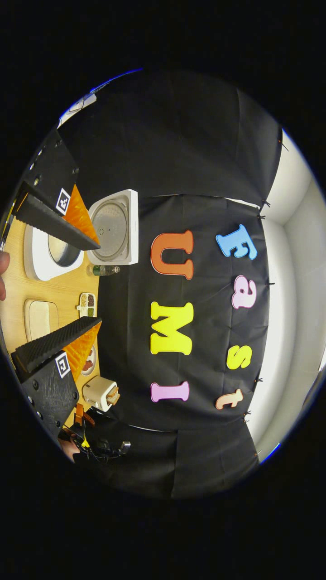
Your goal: Close the left gripper, press the button to open the rice cooker; take a wooden spoon from the chopstick holder with the right hand, scoop a spoonful of rice and pour it into the rice cooker, then put the wooden spoon back into the chopstick holder.
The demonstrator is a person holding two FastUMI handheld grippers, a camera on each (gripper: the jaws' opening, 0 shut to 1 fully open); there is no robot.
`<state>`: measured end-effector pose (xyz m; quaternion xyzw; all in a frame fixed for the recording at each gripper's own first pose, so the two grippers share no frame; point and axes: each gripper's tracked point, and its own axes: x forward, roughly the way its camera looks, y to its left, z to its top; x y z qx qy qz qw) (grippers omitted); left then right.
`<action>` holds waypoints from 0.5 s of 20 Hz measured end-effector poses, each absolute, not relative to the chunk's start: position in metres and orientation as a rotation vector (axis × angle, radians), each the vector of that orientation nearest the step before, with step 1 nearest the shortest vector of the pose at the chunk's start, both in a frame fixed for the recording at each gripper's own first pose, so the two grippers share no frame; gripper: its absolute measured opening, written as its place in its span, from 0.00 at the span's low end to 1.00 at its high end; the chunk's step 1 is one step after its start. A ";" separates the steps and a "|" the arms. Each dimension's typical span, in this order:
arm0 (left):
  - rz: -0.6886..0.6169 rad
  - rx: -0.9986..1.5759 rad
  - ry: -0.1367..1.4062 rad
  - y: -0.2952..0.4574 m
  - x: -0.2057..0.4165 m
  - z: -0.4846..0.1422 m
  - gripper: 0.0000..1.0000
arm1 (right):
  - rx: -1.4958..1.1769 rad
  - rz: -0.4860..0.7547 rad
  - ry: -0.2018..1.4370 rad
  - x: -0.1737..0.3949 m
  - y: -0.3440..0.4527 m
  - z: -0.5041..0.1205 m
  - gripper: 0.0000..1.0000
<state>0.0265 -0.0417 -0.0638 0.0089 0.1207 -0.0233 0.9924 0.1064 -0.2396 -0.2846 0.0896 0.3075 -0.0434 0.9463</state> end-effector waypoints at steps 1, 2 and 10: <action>-0.039 0.024 0.249 -0.042 0.025 -0.065 0.94 | 0.187 -0.086 0.630 0.109 -0.241 -0.292 0.10; -0.034 0.031 0.253 -0.043 0.023 -0.064 0.94 | 0.190 -0.084 0.634 0.110 -0.243 -0.300 0.10; -0.003 0.022 0.270 -0.042 0.018 -0.062 0.94 | 0.216 -0.075 0.643 0.118 -0.246 -0.338 0.17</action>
